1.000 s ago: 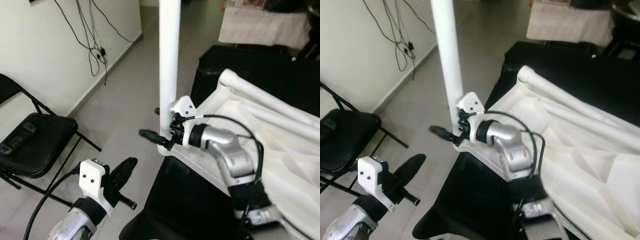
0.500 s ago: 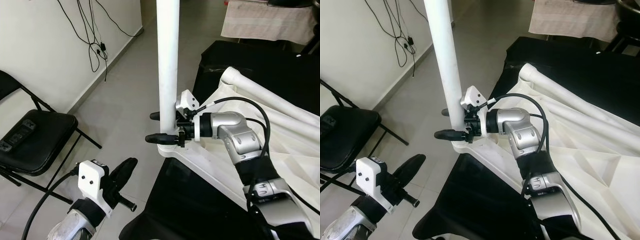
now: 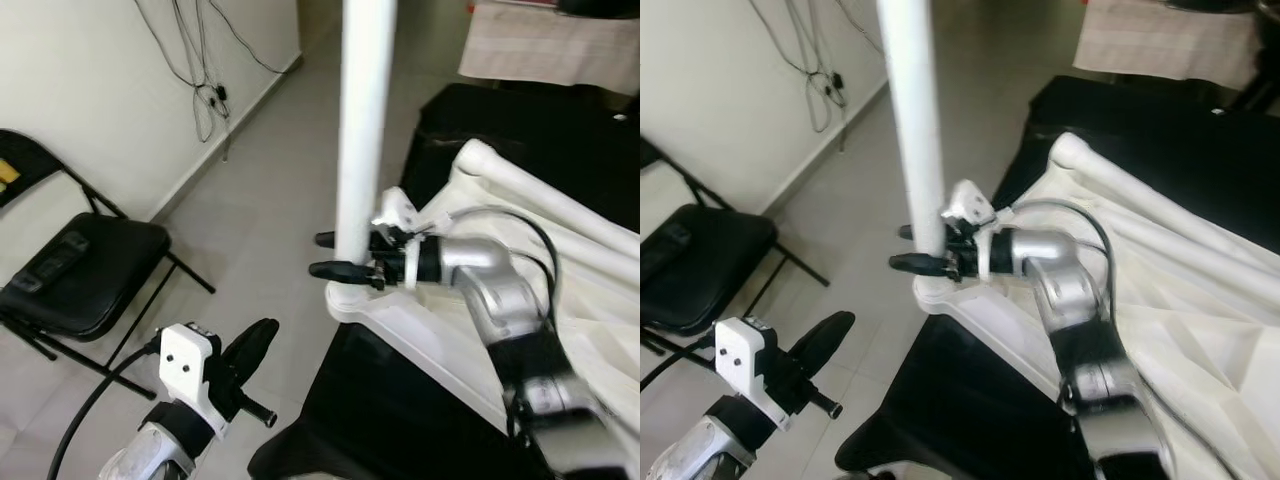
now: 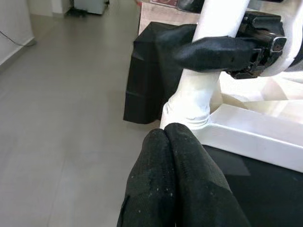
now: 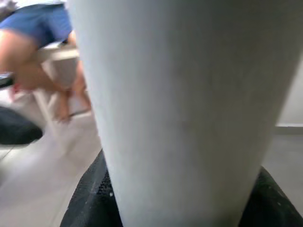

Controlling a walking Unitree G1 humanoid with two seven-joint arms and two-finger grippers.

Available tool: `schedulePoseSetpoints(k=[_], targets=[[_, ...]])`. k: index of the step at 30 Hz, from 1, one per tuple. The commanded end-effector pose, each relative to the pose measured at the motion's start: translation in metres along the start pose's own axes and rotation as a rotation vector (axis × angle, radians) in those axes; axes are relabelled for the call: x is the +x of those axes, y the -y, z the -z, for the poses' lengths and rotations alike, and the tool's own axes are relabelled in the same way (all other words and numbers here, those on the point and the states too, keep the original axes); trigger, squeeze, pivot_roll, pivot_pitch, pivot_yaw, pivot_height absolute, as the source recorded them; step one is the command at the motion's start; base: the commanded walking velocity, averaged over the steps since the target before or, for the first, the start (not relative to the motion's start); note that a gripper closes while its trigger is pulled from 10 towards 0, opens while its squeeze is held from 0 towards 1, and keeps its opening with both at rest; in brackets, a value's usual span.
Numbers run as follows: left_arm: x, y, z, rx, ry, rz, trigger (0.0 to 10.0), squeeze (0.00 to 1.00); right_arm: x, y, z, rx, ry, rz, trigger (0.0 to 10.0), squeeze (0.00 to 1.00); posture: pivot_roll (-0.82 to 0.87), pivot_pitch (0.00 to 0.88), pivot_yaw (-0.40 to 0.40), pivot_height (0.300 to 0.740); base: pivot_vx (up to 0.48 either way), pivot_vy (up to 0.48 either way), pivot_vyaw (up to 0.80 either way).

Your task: Building children table

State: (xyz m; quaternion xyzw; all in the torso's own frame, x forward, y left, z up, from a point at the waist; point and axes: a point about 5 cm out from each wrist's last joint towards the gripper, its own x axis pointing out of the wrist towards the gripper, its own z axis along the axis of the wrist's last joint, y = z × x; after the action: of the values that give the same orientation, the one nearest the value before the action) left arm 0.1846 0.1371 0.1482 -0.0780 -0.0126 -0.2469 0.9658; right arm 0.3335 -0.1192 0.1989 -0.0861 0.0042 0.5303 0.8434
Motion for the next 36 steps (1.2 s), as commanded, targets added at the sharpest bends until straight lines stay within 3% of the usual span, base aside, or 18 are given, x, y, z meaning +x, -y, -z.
schedulePoseSetpoints(k=[1,2,3,4,5,6,13,14,15,17,18,23,27,28,33,36], targets=[[-0.002,0.001,0.002,-0.008,-0.014,-0.003,10.0,0.00,-0.015,0.007,0.026,0.112,-0.070,0.297,0.0,0.00,-0.04,0.183,0.000,0.740,0.000,0.000,0.00],[-0.002,0.001,0.002,-0.008,-0.014,-0.003,10.0,0.00,-0.015,0.007,0.026,0.112,-0.070,0.297,0.0,0.00,-0.04,0.183,0.000,0.740,0.000,0.000,0.00],[-0.002,-0.001,0.002,-0.006,-0.014,-0.003,10.0,0.00,-0.029,-0.007,0.048,0.155,-0.152,0.577,0.0,0.00,-0.05,0.171,0.000,0.740,0.000,0.000,0.00],[-0.001,-0.002,0.004,-0.004,-0.015,-0.003,10.0,0.00,-0.037,-0.023,0.062,0.182,-0.224,0.737,0.0,0.00,-0.05,0.156,0.011,0.740,0.000,0.000,0.00],[-0.001,-0.002,0.004,-0.004,-0.015,-0.003,10.0,0.00,-0.037,-0.023,0.062,0.182,-0.224,0.737,0.0,0.00,-0.05,0.156,0.011,0.740,0.000,0.000,0.00],[-0.001,-0.003,0.004,-0.002,-0.016,-0.004,10.0,0.00,-0.041,-0.034,0.069,0.190,-0.269,0.812,0.0,0.00,-0.05,0.156,0.011,0.740,0.000,0.000,0.00],[0.002,-0.006,0.006,0.002,-0.016,-0.007,10.0,0.00,-0.020,-0.022,0.052,0.147,-0.178,0.739,0.0,0.00,-0.04,0.130,-0.004,0.740,0.000,0.000,0.00],[0.002,-0.006,0.006,0.006,-0.008,-0.025,10.0,0.00,-0.007,-0.023,0.041,0.146,-0.130,0.661,10.0,0.00,-0.04,0.127,-0.005,0.740,0.000,0.000,0.00],[0.002,-0.006,0.006,0.007,-0.004,-0.032,10.0,0.00,0.002,-0.026,0.033,0.114,-0.094,0.563,10.0,0.00,-0.03,0.128,-0.006,0.740,0.000,0.000,0.00],[0.002,-0.006,0.005,0.007,-0.003,-0.035,10.0,0.00,0.008,-0.029,0.028,0.091,-0.075,0.498,10.0,0.00,-0.03,0.128,-0.006,0.740,0.000,0.000,0.00],[0.002,-0.006,0.005,0.006,-0.002,-0.035,10.0,0.00,0.014,-0.031,0.023,0.073,-0.042,0.384,10.0,1.00,-0.03,0.130,-0.004,0.740,0.000,0.000,0.00],[0.003,-0.005,0.005,0.002,-0.001,-0.030,10.0,0.00,0.021,-0.033,0.010,0.076,0.009,0.173,10.0,1.00,-0.03,0.138,0.009,0.740,0.000,0.000,0.00],[0.003,-0.004,0.004,-0.002,0.001,-0.022,10.0,0.00,0.025,-0.030,0.003,0.021,0.007,-0.017,10.0,1.00,-0.03,0.146,0.016,0.740,0.000,0.000,0.00],[0.003,-0.003,0.004,-0.003,0.001,-0.020,10.0,0.00,0.026,-0.028,0.004,0.002,-0.006,-0.053,10.0,0.00,-0.03,0.147,0.015,0.740,0.000,0.000,0.00],[0.002,0.000,0.003,-0.005,0.002,-0.016,10.0,0.00,0.031,-0.012,0.002,-0.008,-0.069,-0.205,10.0,0.00,-0.01,0.165,0.012,0.740,0.000,0.000,0.00],[0.001,0.001,0.003,-0.005,0.002,-0.017,10.0,0.00,0.033,-0.005,-0.002,-0.002,-0.059,-0.210,10.0,0.00,-0.01,0.166,0.012,0.740,0.000,0.000,0.00]])
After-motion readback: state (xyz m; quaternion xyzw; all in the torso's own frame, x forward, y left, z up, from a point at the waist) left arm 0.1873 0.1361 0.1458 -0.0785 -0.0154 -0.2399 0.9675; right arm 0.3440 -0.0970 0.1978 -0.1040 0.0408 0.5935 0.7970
